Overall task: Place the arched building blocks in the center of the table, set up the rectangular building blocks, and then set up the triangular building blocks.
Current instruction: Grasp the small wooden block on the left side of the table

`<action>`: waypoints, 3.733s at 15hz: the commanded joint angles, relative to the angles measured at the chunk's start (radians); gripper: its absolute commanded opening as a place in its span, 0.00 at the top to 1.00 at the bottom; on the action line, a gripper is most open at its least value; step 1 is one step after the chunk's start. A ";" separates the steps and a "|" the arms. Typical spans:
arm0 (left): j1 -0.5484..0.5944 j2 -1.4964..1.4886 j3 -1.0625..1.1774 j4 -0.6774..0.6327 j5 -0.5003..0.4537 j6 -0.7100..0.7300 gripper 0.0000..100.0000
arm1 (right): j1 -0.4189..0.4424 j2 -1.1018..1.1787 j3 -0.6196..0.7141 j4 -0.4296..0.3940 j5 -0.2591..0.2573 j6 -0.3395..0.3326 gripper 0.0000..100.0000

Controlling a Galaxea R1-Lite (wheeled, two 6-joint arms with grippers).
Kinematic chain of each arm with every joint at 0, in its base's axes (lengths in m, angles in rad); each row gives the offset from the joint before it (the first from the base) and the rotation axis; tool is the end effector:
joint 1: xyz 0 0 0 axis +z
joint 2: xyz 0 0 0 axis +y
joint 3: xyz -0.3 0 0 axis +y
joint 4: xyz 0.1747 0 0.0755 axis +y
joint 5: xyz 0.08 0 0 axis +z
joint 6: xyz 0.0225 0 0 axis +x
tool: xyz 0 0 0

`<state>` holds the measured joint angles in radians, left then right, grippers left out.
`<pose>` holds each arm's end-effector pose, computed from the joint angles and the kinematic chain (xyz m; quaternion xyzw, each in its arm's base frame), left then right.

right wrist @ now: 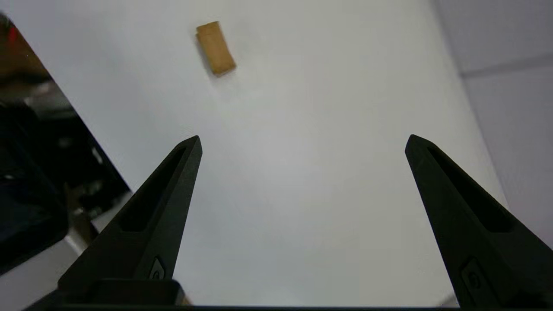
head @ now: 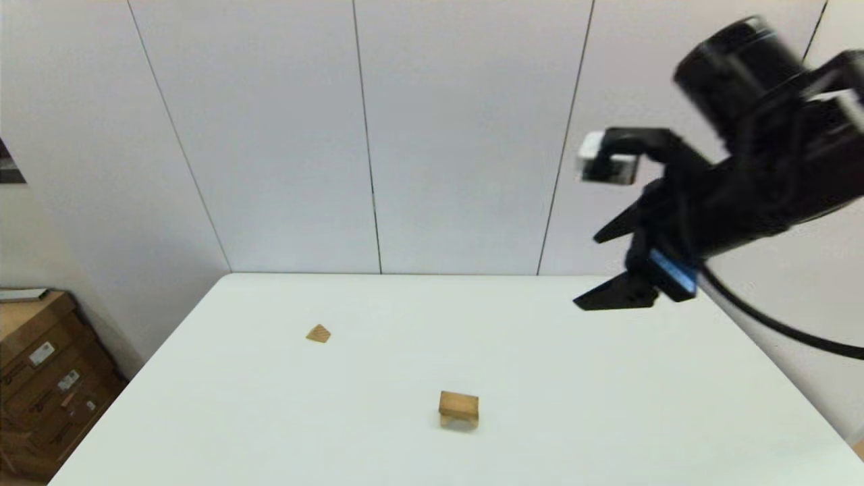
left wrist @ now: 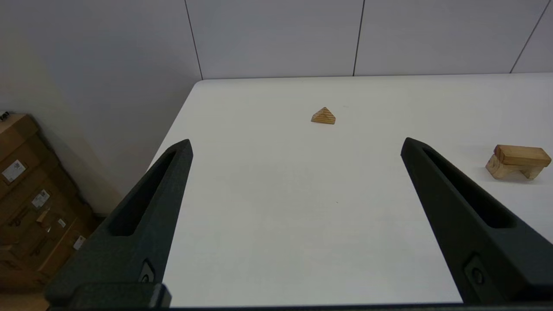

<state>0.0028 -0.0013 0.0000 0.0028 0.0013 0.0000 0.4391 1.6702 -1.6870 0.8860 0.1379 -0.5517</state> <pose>-0.0229 0.0000 0.0752 0.0000 0.0007 0.0020 1.0000 0.2423 0.1172 0.2988 -0.2976 0.3303 0.3617 0.8195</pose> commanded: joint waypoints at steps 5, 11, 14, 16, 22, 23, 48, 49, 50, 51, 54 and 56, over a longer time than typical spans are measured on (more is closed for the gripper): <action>0.000 0.001 0.000 0.000 0.000 0.000 0.00 | -0.356 -0.719 0.250 0.022 -0.109 0.207 0.00; 0.000 0.001 0.000 0.000 0.000 0.000 0.00 | -0.358 -1.182 0.633 0.018 -0.256 0.274 0.00; 0.000 0.001 0.000 0.000 0.000 0.000 0.00 | -0.390 -1.333 0.756 0.018 -0.304 0.300 0.00; 0.000 0.001 0.000 0.000 0.000 0.000 0.00 | -0.431 -1.386 0.768 0.019 -0.293 0.360 0.00; 0.000 0.001 0.000 0.000 0.000 0.000 0.00 | -0.444 -1.612 0.954 0.010 -0.259 0.391 0.00; 0.000 0.001 0.000 0.000 0.000 0.000 0.00 | -0.442 -1.672 1.023 -0.025 -0.239 0.394 0.00; 0.000 0.001 0.000 0.000 0.000 0.000 0.00 | -0.442 -1.670 1.652 -0.794 -0.115 0.512 0.00; 0.000 0.001 0.000 0.000 0.000 0.009 0.00 | -0.442 -1.672 1.652 -0.794 -0.115 0.513 0.00; 0.000 0.001 0.000 0.000 0.002 0.015 0.00 | -0.442 -1.672 1.652 -0.794 -0.115 0.513 0.00; 0.000 0.001 -0.006 0.005 0.000 0.026 0.00 | -0.442 -1.670 1.652 -0.794 -0.115 0.513 0.00; 0.002 0.170 -0.179 0.080 -0.001 0.025 0.00 | -0.442 -1.672 1.653 -0.795 -0.115 0.513 0.00; 0.003 0.438 -0.331 0.080 0.000 -0.048 0.00 | -0.442 -1.670 1.652 -0.794 -0.115 0.513 0.00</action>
<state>0.0028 0.0919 -0.1230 0.0596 0.0009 0.0215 -0.0032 -0.0019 -0.0345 0.0913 0.0230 -0.0379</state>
